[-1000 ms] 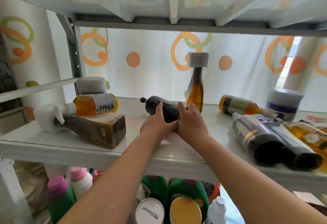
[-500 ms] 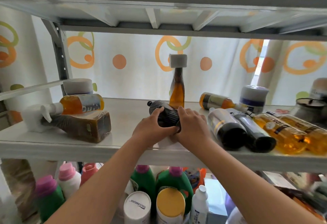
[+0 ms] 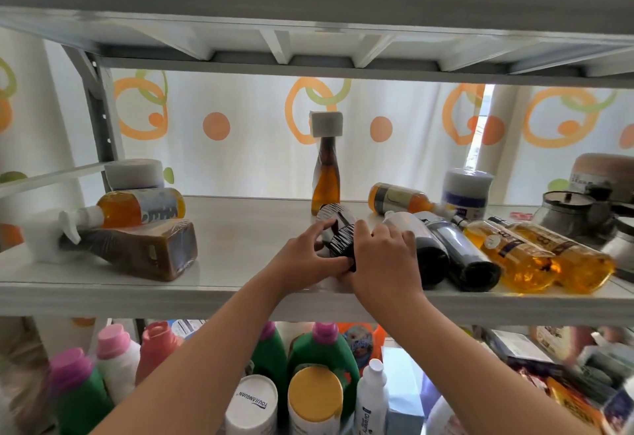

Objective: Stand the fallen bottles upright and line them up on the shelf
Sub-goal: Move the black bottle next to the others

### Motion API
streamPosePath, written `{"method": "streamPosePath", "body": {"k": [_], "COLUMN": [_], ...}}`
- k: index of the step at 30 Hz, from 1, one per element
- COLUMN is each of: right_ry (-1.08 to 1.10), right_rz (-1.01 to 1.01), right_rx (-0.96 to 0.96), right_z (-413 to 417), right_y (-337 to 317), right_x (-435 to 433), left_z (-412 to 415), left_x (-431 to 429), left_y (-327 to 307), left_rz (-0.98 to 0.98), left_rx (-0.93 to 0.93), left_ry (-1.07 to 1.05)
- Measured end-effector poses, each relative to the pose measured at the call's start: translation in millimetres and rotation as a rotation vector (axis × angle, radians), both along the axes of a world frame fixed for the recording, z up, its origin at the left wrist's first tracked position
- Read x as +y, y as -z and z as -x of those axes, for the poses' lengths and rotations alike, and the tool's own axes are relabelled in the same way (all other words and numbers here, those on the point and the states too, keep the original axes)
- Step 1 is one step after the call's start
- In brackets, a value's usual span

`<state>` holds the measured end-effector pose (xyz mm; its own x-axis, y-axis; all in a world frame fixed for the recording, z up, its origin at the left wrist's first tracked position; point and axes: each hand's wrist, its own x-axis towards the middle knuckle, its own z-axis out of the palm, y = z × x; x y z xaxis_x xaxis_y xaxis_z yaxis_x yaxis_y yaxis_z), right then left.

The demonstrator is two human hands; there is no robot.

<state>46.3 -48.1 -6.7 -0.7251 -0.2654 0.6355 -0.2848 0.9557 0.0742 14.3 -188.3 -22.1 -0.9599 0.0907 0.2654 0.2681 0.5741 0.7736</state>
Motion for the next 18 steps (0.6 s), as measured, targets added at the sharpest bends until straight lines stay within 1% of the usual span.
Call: {"method": "streamPosePath", "body": {"k": [3,7,11,18], "right_ry": [0.031,0.142,0.161,0.167], "right_rz": [-0.001,-0.045,-0.055,0.036], "right_rx": [0.014,0.065,0.089,0.095], "right_z": [-1.6,-2.8,-3.1,-6.8], "right_y": [0.3,1.7,3.6,7.5], "right_x": [7.4,11.1,11.8,9.0], "left_z": [1.0,4.2,3.0,-1.9], "left_x": [8.6,14.5,15.7,11.6], "left_y": [0.1,-1.0,-1.7,0.9], "left_rz": [-0.027,-0.067,-0.096,-0.142], "left_rx": [-0.012,-0.035,-0.026,-0.012], "left_ry": [0.041,0.087,0.125,0.165]}}
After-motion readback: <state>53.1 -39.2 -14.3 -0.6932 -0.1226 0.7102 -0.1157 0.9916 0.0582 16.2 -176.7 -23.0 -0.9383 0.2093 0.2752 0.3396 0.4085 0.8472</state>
